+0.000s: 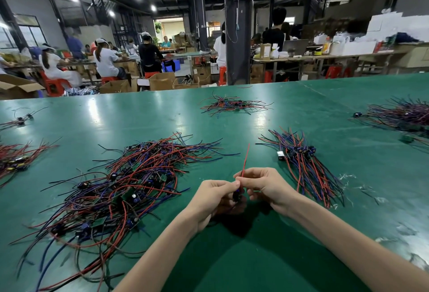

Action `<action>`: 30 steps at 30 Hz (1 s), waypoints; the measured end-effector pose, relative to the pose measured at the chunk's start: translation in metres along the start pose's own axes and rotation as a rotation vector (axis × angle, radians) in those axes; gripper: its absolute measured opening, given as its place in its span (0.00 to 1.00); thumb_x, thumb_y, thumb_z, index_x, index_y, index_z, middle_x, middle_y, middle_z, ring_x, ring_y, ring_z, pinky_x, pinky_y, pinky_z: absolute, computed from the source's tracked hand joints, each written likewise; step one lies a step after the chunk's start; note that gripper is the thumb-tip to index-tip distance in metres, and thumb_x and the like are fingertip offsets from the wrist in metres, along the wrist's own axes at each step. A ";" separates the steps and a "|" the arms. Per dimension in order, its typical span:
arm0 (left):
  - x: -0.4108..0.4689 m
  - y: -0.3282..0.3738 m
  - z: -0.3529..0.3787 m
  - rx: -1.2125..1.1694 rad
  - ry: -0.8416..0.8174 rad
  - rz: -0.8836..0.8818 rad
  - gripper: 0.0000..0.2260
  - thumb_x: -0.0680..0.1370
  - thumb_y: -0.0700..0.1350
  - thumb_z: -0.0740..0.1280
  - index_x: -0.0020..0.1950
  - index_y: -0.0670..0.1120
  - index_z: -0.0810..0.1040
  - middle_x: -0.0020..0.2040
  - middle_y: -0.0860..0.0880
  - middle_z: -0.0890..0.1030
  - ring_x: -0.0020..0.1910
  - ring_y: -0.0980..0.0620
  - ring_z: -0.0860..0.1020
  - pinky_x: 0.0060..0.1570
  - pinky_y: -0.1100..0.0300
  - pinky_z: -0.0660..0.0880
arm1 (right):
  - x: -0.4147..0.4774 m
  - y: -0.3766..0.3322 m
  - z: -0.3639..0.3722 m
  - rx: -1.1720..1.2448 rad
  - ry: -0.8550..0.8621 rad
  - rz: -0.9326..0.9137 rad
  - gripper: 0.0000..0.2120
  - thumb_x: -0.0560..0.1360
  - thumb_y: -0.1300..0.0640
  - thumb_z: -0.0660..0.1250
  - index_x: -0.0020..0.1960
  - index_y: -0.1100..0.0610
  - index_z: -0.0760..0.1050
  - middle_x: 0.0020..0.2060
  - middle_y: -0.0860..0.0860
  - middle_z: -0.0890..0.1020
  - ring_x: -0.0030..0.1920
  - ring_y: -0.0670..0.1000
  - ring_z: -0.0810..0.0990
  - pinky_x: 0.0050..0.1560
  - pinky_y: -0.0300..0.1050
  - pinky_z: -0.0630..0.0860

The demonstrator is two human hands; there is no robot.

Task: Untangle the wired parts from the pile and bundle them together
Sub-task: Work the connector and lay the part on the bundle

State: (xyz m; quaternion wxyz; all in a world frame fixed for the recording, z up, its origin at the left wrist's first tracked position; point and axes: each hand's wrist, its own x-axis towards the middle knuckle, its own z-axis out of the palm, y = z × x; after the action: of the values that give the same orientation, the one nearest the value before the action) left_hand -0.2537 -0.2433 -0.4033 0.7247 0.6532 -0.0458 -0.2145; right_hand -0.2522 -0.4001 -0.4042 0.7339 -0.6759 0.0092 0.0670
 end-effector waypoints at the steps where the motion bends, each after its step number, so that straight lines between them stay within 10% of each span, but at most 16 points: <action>1: 0.001 0.000 0.000 -0.001 0.005 -0.001 0.06 0.76 0.41 0.68 0.45 0.37 0.78 0.35 0.41 0.75 0.29 0.51 0.74 0.34 0.59 0.78 | 0.001 0.000 0.001 -0.001 0.011 0.001 0.01 0.70 0.63 0.72 0.41 0.58 0.81 0.29 0.48 0.79 0.24 0.42 0.71 0.24 0.33 0.69; 14: 0.010 0.001 0.001 0.055 0.112 0.042 0.08 0.73 0.35 0.69 0.34 0.42 0.83 0.30 0.46 0.77 0.25 0.55 0.72 0.25 0.65 0.73 | 0.007 -0.004 0.005 0.062 0.023 0.036 0.01 0.70 0.63 0.72 0.40 0.60 0.81 0.29 0.51 0.78 0.24 0.43 0.69 0.23 0.33 0.66; 30: 0.008 0.000 0.005 0.055 0.095 0.042 0.09 0.74 0.32 0.66 0.34 0.38 0.79 0.35 0.38 0.79 0.32 0.44 0.76 0.47 0.49 0.71 | 0.011 0.001 0.006 -0.175 0.114 -0.242 0.08 0.68 0.64 0.75 0.33 0.61 0.78 0.23 0.52 0.75 0.18 0.44 0.65 0.20 0.34 0.62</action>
State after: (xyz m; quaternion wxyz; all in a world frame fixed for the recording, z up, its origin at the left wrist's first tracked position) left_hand -0.2484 -0.2507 -0.4038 0.7122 0.6813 -0.0312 -0.1666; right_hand -0.2423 -0.3931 -0.4056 0.6731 -0.7362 -0.0367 -0.0600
